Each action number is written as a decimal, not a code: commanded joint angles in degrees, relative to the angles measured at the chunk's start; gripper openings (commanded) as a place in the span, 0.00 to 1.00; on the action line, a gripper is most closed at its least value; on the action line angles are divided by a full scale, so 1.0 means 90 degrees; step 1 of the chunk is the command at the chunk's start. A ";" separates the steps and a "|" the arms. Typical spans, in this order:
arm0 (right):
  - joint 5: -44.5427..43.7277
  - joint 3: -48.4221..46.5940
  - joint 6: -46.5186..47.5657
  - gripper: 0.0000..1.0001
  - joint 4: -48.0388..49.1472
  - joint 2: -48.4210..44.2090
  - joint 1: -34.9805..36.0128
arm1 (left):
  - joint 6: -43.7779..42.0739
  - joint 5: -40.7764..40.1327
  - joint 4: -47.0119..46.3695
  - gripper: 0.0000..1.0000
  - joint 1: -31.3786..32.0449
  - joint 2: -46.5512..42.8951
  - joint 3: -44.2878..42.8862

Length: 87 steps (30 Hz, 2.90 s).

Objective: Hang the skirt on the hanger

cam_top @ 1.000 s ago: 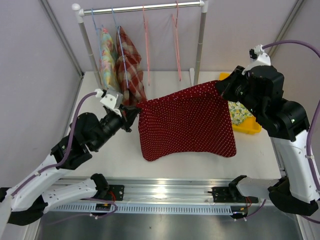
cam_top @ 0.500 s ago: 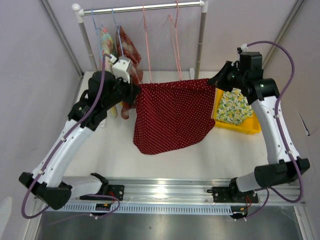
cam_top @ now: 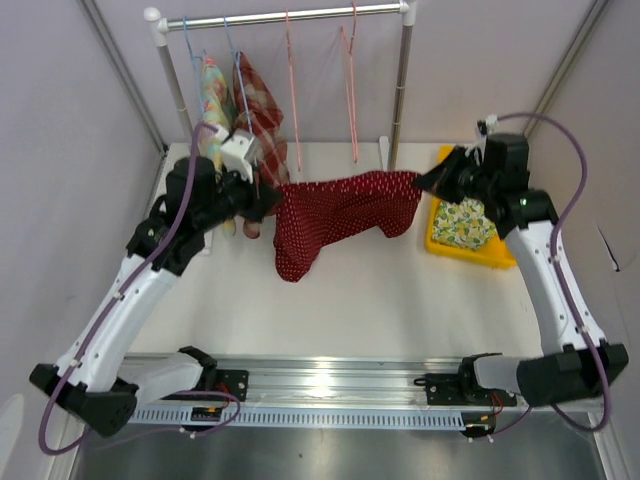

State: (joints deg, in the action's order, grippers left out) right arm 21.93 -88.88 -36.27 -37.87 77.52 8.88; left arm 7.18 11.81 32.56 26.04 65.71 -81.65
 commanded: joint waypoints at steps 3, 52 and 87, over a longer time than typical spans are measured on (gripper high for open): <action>-0.0054 0.3022 -0.0403 0.00 0.0681 -0.1675 0.0145 | 0.0676 0.0484 -0.0336 0.00 0.0405 -0.1166 0.2289; -0.0083 -0.1148 -0.0277 0.00 -0.0734 -0.1162 0.0038 | -0.0309 0.0846 0.2066 0.00 -0.0901 -0.0730 -0.1992; 0.0092 0.3907 -0.0325 0.00 0.1872 -0.0134 0.0126 | 0.1662 0.0220 -0.1195 0.00 -0.0540 -0.0990 0.4617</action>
State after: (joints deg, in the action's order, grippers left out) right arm 25.34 -58.76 -39.42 -24.67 81.19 10.66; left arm 16.38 13.74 27.00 21.06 61.34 -46.48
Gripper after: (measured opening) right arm 0.042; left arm 0.027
